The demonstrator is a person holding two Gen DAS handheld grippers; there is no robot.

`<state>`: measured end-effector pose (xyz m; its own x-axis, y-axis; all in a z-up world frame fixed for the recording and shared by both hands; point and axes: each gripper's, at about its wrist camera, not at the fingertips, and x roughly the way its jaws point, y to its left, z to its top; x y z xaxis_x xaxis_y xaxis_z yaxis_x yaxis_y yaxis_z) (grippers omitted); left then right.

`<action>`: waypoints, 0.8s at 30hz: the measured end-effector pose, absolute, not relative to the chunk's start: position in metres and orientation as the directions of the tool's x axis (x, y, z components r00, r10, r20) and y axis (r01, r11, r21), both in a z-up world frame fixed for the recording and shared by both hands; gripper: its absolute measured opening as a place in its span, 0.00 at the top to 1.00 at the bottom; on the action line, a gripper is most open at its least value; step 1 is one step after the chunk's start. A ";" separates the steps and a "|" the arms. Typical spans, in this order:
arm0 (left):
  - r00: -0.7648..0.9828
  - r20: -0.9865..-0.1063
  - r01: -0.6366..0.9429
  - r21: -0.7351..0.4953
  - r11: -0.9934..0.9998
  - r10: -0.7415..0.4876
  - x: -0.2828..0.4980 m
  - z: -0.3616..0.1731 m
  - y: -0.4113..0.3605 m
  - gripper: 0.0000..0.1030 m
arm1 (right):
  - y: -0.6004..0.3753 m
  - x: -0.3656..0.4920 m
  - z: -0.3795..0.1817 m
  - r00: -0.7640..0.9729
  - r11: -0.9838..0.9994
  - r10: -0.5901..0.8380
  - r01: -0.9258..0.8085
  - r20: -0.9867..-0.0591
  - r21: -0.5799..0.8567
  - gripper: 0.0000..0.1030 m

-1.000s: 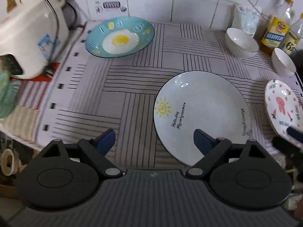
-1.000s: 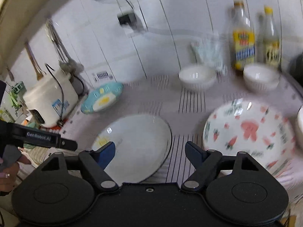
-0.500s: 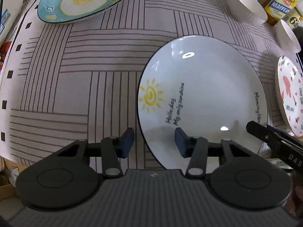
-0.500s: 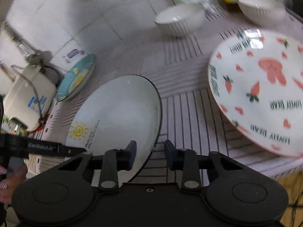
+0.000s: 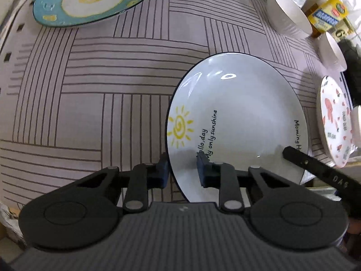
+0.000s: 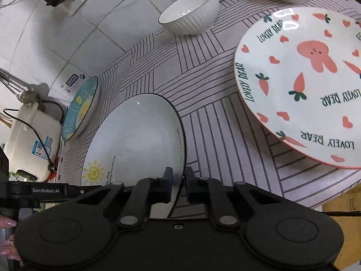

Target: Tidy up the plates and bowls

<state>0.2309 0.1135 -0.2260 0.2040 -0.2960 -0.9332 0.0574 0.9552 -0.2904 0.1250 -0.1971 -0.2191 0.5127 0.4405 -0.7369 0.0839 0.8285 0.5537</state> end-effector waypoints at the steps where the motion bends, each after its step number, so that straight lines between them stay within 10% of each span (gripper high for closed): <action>1: 0.198 -0.929 0.053 -0.307 0.950 -0.312 0.233 -0.225 0.117 0.77 | -0.193 0.126 -0.215 0.514 0.841 0.431 0.068 -0.741 0.537 0.84; 24: 0.308 -0.885 0.270 -0.270 0.924 -0.348 0.324 -0.175 0.108 0.77 | -0.191 0.191 -0.176 0.620 0.879 0.411 -0.076 -0.668 0.470 0.80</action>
<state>0.3239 0.1079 -0.1754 0.3083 -0.3482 -0.8852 0.2698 0.9244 -0.2697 0.1914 -0.1912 -0.1764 0.6200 0.4107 -0.6685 -0.0757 0.8794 0.4701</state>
